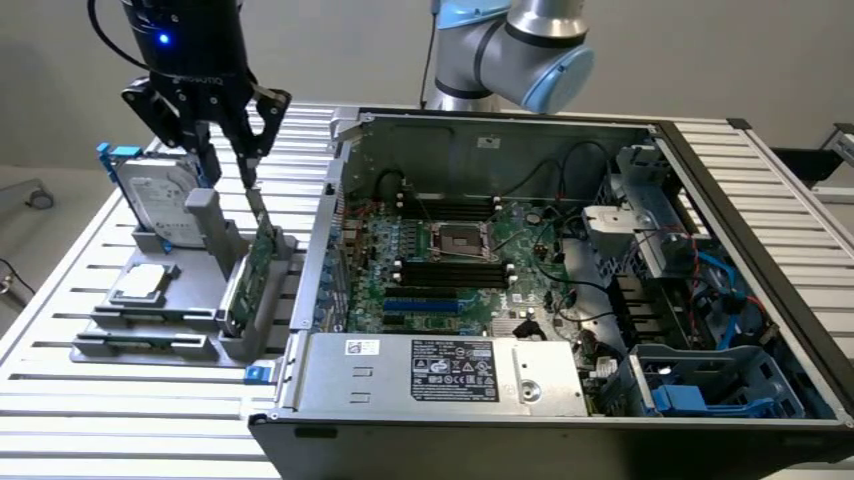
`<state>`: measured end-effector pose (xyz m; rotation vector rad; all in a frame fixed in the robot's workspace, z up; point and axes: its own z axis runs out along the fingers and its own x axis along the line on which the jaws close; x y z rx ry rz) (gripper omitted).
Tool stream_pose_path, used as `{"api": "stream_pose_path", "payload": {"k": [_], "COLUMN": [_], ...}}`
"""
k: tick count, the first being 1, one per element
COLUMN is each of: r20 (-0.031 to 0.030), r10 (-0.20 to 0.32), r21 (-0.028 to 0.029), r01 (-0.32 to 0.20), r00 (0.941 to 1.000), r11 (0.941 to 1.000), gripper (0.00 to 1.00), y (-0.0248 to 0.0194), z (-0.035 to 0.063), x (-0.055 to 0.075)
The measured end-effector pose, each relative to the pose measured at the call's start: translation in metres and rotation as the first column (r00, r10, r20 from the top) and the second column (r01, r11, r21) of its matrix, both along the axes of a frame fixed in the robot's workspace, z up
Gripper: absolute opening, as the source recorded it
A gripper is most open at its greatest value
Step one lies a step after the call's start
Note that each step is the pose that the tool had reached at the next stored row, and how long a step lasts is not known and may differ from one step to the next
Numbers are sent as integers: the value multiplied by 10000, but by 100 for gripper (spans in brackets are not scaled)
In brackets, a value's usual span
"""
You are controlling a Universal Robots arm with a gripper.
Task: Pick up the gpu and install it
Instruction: 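Pick up the gpu and move the gpu toward the slot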
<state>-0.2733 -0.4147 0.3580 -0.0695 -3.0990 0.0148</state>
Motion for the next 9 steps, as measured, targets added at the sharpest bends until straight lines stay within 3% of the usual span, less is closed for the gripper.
{"api": "stream_pose_path", "payload": {"k": [5, 9], "r20": [3, 3], "r10": [0, 26], "r21": [1, 3], "r01": [0, -26], "r00": [10000, 10000], "r11": [10000, 10000], "gripper": [42, 42], "y": [-137, -207], "z": [-92, -165], "x": [-8, -10]}}
